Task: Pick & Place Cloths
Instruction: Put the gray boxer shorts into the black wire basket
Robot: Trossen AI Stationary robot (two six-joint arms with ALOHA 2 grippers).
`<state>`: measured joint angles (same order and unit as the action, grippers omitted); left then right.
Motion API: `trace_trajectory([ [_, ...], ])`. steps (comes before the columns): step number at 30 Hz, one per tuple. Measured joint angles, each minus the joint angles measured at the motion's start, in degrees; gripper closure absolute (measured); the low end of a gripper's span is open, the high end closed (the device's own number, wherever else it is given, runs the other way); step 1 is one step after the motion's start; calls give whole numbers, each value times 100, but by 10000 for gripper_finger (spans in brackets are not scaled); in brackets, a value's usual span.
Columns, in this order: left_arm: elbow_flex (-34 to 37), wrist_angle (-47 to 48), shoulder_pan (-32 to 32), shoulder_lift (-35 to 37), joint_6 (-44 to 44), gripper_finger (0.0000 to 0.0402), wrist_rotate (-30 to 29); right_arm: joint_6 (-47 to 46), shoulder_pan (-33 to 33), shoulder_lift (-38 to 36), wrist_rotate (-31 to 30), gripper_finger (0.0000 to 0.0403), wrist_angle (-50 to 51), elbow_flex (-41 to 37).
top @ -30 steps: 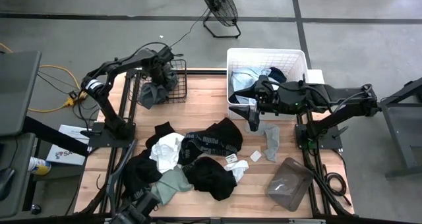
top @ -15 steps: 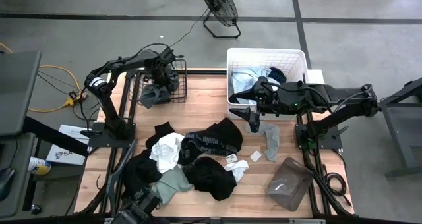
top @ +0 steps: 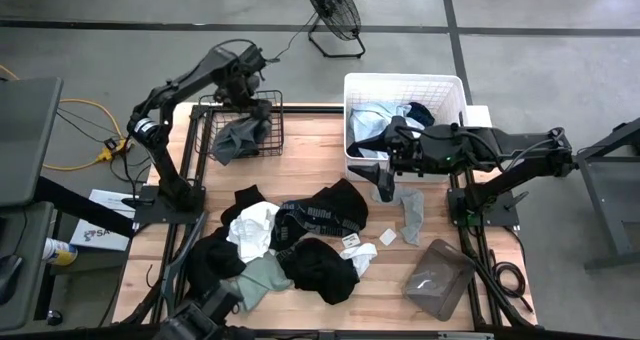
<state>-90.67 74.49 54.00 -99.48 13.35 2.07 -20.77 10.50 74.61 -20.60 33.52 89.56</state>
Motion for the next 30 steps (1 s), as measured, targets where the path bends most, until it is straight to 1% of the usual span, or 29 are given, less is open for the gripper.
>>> trace_trajectory([
  [4,-357,967,-95,4,21,138,55,4,0,0,-2,113,195,0],
  [7,-346,1371,-259,164,39,148,60,6,0,0,-1,113,390,0],
  [11,-173,1344,-552,480,365,160,13,49,0,0,-11,113,573,0],
  [15,86,1334,-833,753,731,164,-174,159,0,0,-15,113,647,0],
  [21,623,1312,-1190,870,1218,164,-407,308,0,0,-26,113,643,0],
  [24,928,1143,-1290,870,1406,164,-420,389,0,0,-25,113,641,0],
  [30,1375,798,-1274,894,1547,164,-405,455,0,0,-4,113,655,0],
])
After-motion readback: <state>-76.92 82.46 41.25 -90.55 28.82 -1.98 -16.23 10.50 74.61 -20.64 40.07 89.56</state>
